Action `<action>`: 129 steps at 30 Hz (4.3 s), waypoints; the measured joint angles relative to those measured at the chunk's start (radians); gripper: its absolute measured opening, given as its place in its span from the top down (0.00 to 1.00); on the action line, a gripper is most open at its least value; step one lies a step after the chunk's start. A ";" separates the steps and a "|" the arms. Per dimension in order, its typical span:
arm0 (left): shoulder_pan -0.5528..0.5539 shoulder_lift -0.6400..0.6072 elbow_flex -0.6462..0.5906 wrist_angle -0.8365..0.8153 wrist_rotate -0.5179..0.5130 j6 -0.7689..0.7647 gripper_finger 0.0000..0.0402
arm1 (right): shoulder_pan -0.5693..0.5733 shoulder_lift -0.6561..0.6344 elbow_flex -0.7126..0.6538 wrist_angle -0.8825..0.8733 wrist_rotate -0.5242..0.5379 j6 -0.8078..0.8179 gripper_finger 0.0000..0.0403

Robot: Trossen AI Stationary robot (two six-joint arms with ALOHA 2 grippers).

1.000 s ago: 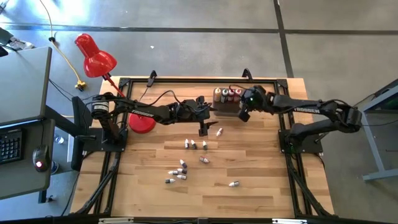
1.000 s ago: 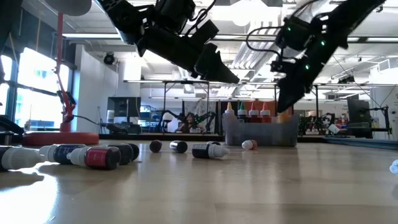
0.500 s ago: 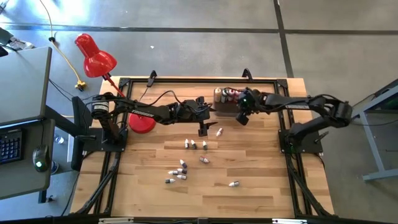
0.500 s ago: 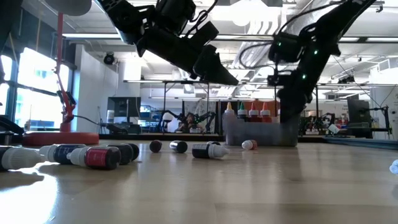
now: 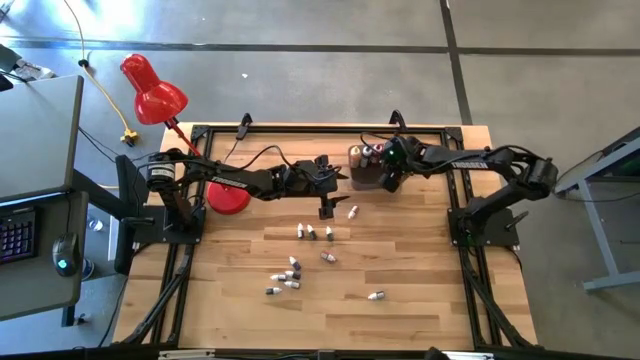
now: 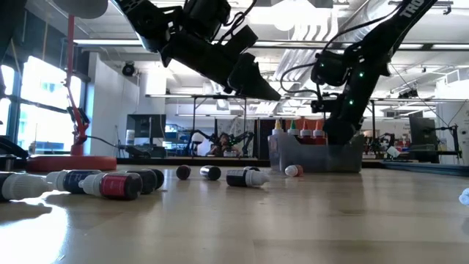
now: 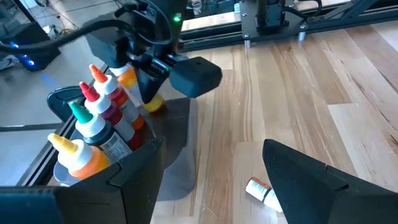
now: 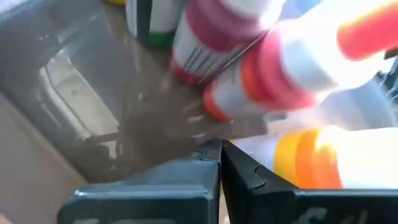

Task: Pick & Place food coloring
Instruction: Put the large yellow food coloring bottle into the bin, then put the bottom small blue food coloring bottle into the bin

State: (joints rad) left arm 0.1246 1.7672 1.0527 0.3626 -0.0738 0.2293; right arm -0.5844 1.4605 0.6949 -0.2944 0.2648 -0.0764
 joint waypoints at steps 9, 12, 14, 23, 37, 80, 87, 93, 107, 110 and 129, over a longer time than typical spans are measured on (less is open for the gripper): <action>0.000 0.000 0.000 -0.001 0.000 0.001 0.34 | 0.000 0.000 0.072 -0.007 -0.025 -0.038 1.00; 0.000 0.000 0.000 -0.013 0.000 0.001 0.34 | 0.018 0.000 0.104 -0.099 -0.041 -0.021 1.00; 0.000 0.000 0.000 -0.023 0.000 0.001 0.34 | 0.038 0.000 0.128 -0.187 -0.033 -0.001 1.00; 0.000 0.000 0.000 -0.030 0.000 0.001 0.34 | 0.097 -0.001 0.266 -0.448 -0.030 0.024 1.00; 0.000 0.000 0.000 -0.052 0.001 0.001 0.34 | 0.092 -0.001 0.201 -0.473 -0.029 0.045 1.00; 0.001 -0.001 0.000 -0.110 -0.058 0.032 0.34 | 0.003 0.056 0.194 -0.353 0.066 -0.195 1.00; 0.000 -0.068 0.002 -0.278 -0.179 0.081 0.34 | 0.110 -0.113 0.194 -0.372 0.038 -0.124 1.00; -0.015 -0.202 0.000 -0.561 -0.121 0.047 0.34 | 0.290 -0.237 0.194 -0.263 -0.114 -0.048 1.00; -0.228 -0.456 0.001 -1.152 0.279 -0.038 0.34 | 0.677 -0.149 0.192 0.078 -0.200 -0.082 0.98; -0.302 -0.446 0.000 -1.156 0.268 -0.120 0.34 | 0.693 -0.093 0.192 0.138 -0.177 -0.081 0.93; -0.672 -0.148 -0.091 -0.798 -0.028 -0.586 0.52 | 0.688 0.119 0.191 0.217 -0.030 -0.034 0.63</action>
State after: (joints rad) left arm -0.5476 1.6196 0.9622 -0.4359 -0.1023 -0.3563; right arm 0.1032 1.5797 0.8860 -0.0777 0.2350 -0.1103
